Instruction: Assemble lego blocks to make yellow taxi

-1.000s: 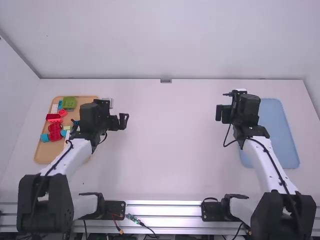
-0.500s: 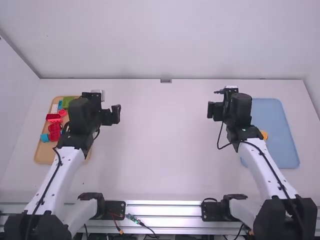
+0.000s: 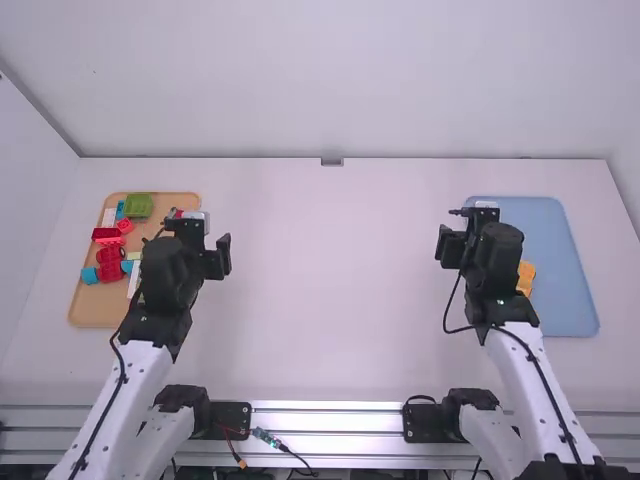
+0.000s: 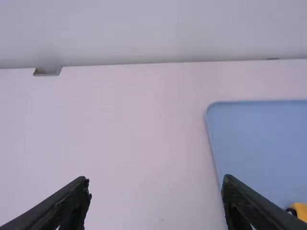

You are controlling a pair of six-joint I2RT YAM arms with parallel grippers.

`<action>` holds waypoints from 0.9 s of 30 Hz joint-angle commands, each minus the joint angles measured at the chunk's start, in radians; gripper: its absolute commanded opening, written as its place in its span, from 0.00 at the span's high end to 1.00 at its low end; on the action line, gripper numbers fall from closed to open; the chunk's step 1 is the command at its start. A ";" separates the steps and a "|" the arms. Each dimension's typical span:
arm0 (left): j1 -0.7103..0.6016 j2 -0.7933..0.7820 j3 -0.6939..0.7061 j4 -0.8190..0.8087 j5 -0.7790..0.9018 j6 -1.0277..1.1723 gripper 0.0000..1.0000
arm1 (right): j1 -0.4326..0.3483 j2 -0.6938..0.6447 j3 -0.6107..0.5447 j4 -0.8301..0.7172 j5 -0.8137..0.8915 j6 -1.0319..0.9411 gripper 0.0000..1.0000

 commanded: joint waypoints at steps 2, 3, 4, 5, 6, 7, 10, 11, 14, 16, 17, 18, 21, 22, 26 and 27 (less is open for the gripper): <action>-0.001 -0.094 -0.085 0.002 -0.026 0.007 0.38 | 0.003 -0.090 -0.083 0.002 -0.003 0.007 0.36; -0.001 -0.106 -0.098 0.002 -0.026 0.007 0.40 | 0.003 -0.102 -0.095 0.002 -0.003 0.007 0.37; -0.001 -0.131 -0.123 0.002 -0.026 0.007 0.42 | 0.003 -0.126 -0.119 0.002 -0.003 0.007 0.40; -0.001 -0.157 -0.148 0.002 -0.026 0.007 0.45 | 0.003 -0.150 -0.144 0.002 -0.003 0.007 0.42; -0.001 -0.182 -0.174 0.002 -0.026 0.007 0.47 | 0.003 -0.175 -0.168 0.002 -0.003 0.007 0.45; -0.001 -0.189 -0.180 0.002 -0.026 0.007 0.48 | 0.003 -0.181 -0.175 0.002 -0.003 0.007 0.45; -0.001 -0.266 -0.257 0.002 -0.026 0.007 0.56 | 0.003 -0.257 -0.251 0.002 -0.003 0.007 0.53; -0.001 -0.297 -0.289 0.002 -0.026 0.007 0.59 | 0.003 -0.290 -0.283 0.002 -0.003 0.007 0.56; -0.001 -0.365 -0.357 0.002 -0.026 0.007 0.66 | 0.003 -0.360 -0.353 0.002 -0.003 0.007 0.63; -0.001 -0.395 -0.386 0.002 -0.026 0.007 0.69 | 0.003 -0.391 -0.385 0.002 -0.003 0.007 0.66; -0.001 -0.424 -0.415 0.002 -0.026 0.007 0.71 | 0.003 -0.422 -0.416 0.002 -0.003 0.007 0.69; -0.001 -0.446 -0.438 0.002 -0.026 0.007 0.74 | 0.003 -0.446 -0.440 0.002 -0.003 0.007 0.72; -0.001 -0.499 -0.491 0.002 -0.026 0.007 0.79 | 0.003 -0.505 -0.498 0.002 -0.003 0.007 0.78; -0.001 -0.520 -0.509 0.002 -0.026 0.007 0.81 | 0.003 -0.527 -0.521 0.002 -0.003 0.007 0.80; -0.001 -0.586 -0.509 0.002 -0.026 0.007 0.88 | 0.003 -0.602 -0.594 0.002 -0.003 0.007 0.87; -0.001 -0.607 -0.509 0.002 -0.026 0.007 0.90 | 0.003 -0.627 -0.594 0.002 -0.003 0.007 0.90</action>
